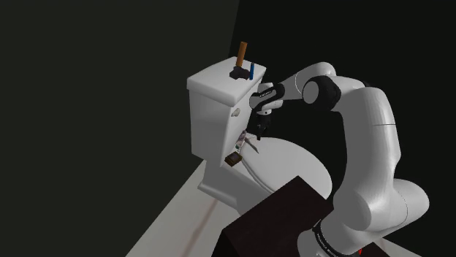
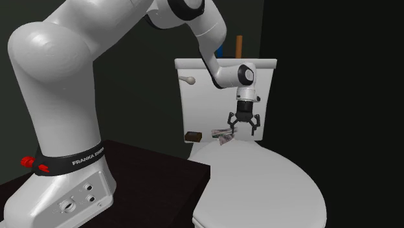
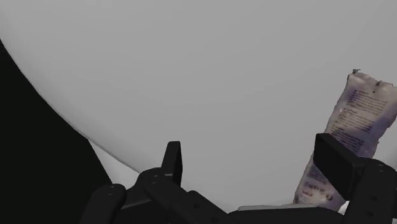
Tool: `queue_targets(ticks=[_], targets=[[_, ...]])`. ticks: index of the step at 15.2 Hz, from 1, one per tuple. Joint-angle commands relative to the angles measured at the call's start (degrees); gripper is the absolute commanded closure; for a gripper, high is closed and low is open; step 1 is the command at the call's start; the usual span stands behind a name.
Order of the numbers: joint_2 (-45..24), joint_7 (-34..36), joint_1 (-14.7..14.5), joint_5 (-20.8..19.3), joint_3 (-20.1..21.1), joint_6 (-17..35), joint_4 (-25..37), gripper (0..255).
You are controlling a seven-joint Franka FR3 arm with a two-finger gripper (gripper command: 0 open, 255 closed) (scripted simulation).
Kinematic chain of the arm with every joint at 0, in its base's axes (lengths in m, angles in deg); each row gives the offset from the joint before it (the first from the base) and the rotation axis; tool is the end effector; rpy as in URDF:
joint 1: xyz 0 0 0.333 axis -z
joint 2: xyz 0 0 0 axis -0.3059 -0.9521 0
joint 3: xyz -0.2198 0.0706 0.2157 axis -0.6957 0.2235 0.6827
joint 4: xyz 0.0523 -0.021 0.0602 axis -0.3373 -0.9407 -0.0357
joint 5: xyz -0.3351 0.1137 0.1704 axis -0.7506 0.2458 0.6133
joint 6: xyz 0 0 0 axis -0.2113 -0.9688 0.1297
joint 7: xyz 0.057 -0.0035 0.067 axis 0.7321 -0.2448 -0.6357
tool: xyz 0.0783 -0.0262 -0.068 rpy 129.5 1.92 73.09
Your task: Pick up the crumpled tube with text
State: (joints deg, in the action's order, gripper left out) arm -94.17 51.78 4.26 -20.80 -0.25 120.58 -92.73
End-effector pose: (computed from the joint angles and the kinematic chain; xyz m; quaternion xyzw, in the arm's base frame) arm 0.6098 -0.2897 0.1499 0.9819 0.1022 -0.1593 0.0075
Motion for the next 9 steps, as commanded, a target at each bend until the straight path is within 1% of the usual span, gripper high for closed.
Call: queue_targets(ticks=[1, 2, 5, 6, 8, 9], targets=[[-1.0, 1.6, -0.4, 4.8, 3.8, 1.9, -0.4, 0], [-1.6, 2.4, 0.9, 3.3, 5.3, 2.2, -0.2, 0], [-2.6, 3.4, 2.4, 1.6, 7.2, 2.7, 0.2, 0], [-1.4, 3.3, 2.5, 1.6, 7.2, 2.5, -0.9, 255], [-1.8, 3.7, 2.3, 1.6, 7.3, 3.1, -1.1, 255], [-0.3, 3.2, 2.9, 1.5, 7.1, 4.5, -3.9, 255]])
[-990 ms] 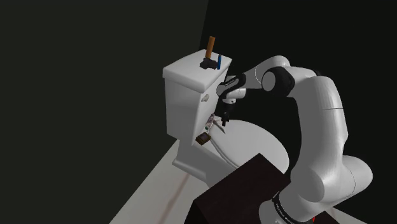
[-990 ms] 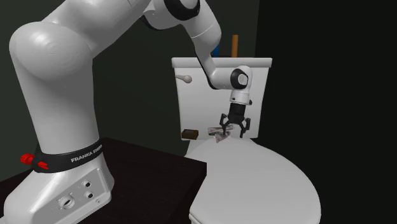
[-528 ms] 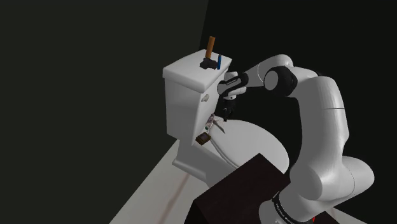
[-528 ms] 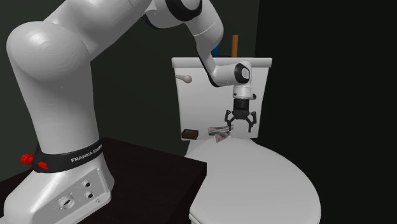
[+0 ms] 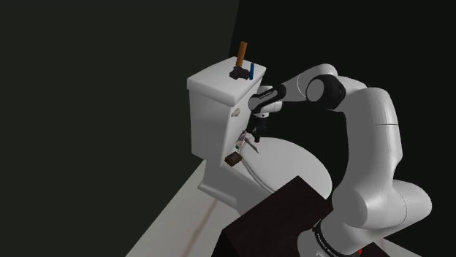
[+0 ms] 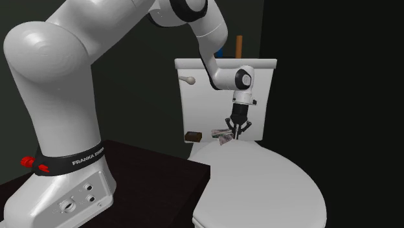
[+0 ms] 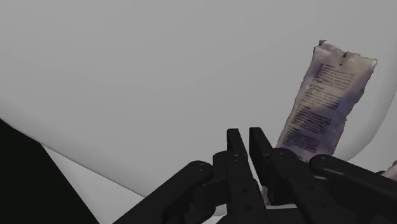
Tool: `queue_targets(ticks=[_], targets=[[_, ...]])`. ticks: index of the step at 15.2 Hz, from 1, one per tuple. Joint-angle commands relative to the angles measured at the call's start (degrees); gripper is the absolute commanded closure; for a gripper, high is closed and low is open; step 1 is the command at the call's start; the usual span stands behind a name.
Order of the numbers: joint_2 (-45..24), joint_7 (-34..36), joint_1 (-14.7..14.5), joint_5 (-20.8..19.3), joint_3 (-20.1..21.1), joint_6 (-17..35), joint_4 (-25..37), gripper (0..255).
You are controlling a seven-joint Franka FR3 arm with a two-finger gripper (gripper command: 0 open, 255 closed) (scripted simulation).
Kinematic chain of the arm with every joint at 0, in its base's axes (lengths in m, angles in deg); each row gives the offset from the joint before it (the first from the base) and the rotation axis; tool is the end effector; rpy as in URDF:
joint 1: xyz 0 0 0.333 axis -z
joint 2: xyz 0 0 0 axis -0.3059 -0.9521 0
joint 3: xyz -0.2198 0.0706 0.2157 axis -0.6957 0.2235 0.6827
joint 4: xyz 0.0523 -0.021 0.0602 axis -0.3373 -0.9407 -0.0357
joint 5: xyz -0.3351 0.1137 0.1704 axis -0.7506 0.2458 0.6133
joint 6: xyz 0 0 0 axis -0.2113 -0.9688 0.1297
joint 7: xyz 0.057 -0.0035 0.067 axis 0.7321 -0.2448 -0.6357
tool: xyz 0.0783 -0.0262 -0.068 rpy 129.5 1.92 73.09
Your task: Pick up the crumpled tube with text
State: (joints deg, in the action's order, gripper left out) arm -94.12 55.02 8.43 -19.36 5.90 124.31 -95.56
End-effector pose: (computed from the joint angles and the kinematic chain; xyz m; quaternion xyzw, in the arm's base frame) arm 0.6089 -0.2701 0.1346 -0.9885 -0.0752 0.1278 0.0297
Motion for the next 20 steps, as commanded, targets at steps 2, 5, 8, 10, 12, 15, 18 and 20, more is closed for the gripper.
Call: queue_targets(ticks=[2, 5, 8, 10, 12, 15, 18, 20], targets=[[1.6, -0.1, -1.2, 0.1, 1.0, 0.1, -2.5, 255], [0.9, 0.5, -1.5, 0.1, 1.1, 1.4, -3.1, 255], [4.7, 7.1, -4.2, -3.0, -2.5, 4.7, -7.9, 0], [9.8, 22.2, -13.6, -10.4, -8.7, 8.6, -16.2, 0], [12.1, 38.0, -24.9, -17.4, -15.9, 8.6, -21.3, 0], [10.7, 45.0, -36.0, -17.3, -24.3, 8.3, -23.0, 0], [10.5, 42.9, -31.0, 9.7, -26.4, 9.2, -23.1, 0], [10.7, 30.8, -23.7, 15.1, -21.0, 11.0, -20.6, 0]])
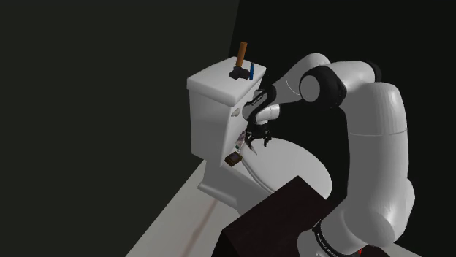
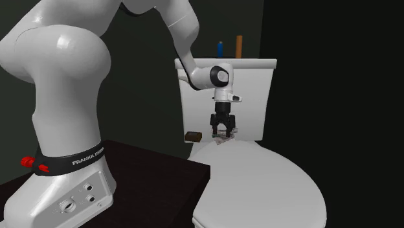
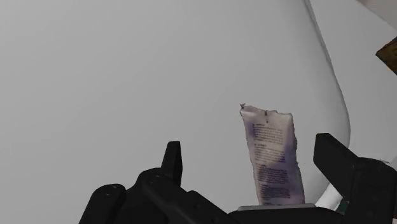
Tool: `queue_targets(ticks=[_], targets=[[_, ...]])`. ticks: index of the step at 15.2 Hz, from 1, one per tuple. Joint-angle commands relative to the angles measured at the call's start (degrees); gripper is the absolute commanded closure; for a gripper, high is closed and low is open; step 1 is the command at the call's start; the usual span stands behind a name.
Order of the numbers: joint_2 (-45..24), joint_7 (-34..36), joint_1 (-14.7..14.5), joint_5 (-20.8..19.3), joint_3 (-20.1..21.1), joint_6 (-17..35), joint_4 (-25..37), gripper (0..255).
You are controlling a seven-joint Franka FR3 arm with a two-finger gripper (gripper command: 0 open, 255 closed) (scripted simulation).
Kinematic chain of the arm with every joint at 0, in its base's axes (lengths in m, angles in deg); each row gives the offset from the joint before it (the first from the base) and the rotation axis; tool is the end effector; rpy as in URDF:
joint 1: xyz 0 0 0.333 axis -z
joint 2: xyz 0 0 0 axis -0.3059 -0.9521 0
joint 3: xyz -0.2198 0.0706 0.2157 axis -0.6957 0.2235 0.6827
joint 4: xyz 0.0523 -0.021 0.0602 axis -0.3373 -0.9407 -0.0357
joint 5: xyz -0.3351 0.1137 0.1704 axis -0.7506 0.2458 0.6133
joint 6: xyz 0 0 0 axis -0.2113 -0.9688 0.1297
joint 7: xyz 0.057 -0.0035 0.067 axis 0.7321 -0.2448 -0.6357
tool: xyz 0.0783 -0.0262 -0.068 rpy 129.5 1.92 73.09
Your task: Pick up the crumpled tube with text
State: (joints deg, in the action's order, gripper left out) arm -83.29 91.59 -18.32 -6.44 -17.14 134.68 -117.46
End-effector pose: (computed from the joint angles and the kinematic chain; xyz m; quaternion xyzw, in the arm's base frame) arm 0.5542 -0.1945 0.1480 0.9564 -0.2588 -0.1203 0.0622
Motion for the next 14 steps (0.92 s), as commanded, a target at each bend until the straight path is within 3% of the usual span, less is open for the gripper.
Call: queue_targets(ticks=[1, 3, 4, 13, 14], targets=[[-0.5, -11.9, 6.8, 5.1, 5.0, 0.8, 3.0, 0], [-1.7, -23.1, 15.5, 9.7, 12.3, -0.6, 7.3, 0], [-1.8, -23.4, 17.6, 9.0, 14.4, -0.6, 7.7, 0], [-6.5, -23.9, 18.6, 9.2, 15.7, 2.8, 9.1, 0], [-6.5, -23.9, 18.6, 9.2, 15.7, 2.8, 9.1, 255]])
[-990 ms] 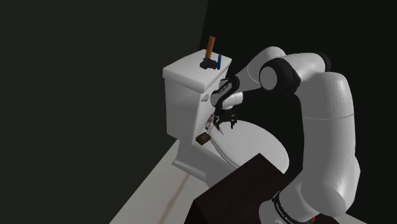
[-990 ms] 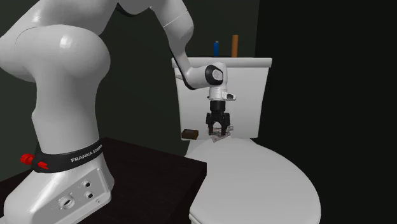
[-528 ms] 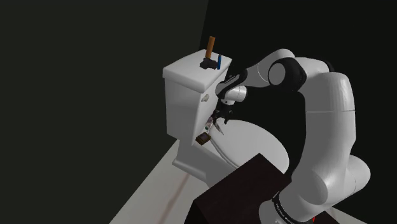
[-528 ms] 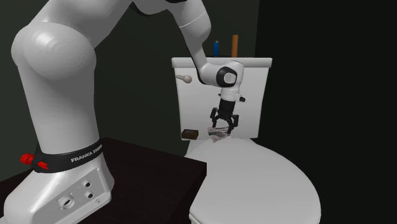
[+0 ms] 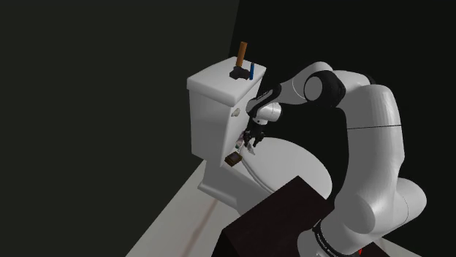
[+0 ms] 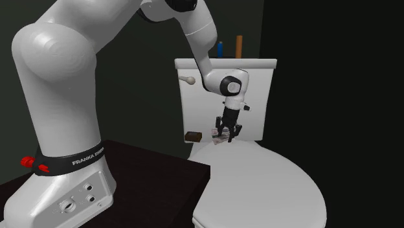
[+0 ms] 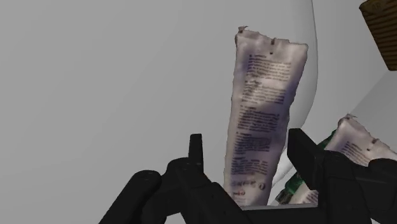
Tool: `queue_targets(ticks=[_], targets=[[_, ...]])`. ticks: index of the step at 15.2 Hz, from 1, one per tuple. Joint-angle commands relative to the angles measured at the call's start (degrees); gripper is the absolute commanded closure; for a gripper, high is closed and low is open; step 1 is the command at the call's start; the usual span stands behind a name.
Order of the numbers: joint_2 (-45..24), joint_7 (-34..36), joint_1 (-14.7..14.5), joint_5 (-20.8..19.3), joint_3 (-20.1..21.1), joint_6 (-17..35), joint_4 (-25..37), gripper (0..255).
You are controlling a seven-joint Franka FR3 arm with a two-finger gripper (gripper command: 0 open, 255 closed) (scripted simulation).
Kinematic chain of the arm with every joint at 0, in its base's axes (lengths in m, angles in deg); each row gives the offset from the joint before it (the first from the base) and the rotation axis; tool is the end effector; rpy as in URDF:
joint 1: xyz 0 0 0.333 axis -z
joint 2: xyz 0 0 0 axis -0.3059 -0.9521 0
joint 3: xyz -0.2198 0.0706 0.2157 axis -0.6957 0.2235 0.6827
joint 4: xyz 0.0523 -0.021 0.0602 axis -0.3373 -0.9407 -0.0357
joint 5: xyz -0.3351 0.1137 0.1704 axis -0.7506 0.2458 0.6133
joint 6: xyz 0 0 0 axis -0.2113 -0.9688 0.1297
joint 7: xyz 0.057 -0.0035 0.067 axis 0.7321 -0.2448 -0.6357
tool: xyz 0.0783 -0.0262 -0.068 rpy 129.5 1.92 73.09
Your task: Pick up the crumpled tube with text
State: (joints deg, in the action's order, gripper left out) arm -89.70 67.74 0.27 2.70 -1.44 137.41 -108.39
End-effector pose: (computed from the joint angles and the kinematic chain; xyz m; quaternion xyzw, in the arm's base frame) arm 0.5817 -0.2341 0.1176 -0.9828 0.1543 0.0630 0.0798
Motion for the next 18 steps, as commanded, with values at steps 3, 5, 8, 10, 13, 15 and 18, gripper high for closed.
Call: queue_targets(ticks=[3, 5, 8, 10, 13, 15, 18], targets=[[-0.1, 0.0, 0.0, 0.0, 0.0, 0.1, 0.0, 255], [-0.1, 0.0, 0.0, 0.0, 0.0, 0.1, -0.1, 255], [0.1, 0.0, -0.1, 0.0, 0.0, 0.2, -0.2, 255], [0.5, 0.1, 0.0, -0.1, -0.1, -0.3, -0.2, 255], [2.5, 0.4, -0.2, -0.4, -0.3, -1.6, -0.8, 255], [3.7, 0.6, -0.3, -0.5, -0.5, -2.5, -1.1, 255], [5.6, 0.9, -0.5, -0.9, -0.7, -3.9, -1.6, 255]])
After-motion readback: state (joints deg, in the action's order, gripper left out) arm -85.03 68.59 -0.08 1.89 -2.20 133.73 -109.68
